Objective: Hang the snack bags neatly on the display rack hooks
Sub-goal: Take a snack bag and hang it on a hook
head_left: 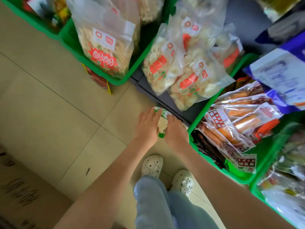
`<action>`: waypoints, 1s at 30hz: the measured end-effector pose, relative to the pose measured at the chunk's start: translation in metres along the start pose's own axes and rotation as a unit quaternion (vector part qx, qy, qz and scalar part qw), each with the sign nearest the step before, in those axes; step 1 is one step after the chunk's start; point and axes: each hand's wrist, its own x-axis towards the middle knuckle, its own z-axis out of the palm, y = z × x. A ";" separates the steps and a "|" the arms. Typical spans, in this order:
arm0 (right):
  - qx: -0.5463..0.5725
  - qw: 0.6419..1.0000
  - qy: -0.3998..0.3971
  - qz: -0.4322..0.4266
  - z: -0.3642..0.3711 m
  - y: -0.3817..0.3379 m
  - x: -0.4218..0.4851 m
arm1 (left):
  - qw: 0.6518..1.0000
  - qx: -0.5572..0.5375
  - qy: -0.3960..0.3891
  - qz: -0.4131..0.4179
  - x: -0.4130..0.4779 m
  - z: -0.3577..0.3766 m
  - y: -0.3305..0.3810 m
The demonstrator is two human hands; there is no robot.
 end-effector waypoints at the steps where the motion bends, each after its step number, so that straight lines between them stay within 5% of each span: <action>1: 0.023 1.000 0.011 0.009 -0.020 -0.007 -0.014 | 1.000 -0.007 0.012 -0.009 -0.010 -0.021 0.006; 16: 0.132 0.973 0.179 -0.065 -0.301 -0.108 -0.178 | 0.994 0.028 0.092 -0.042 -0.103 -0.347 0.070; 23: 0.183 0.968 0.164 -0.046 -0.334 -0.164 -0.131 | 0.997 0.000 0.063 -0.042 -0.054 -0.409 -0.011; 30: 0.161 0.977 0.123 -0.062 -0.352 -0.302 -0.027 | 0.991 0.024 0.133 0.008 0.019 -0.486 -0.145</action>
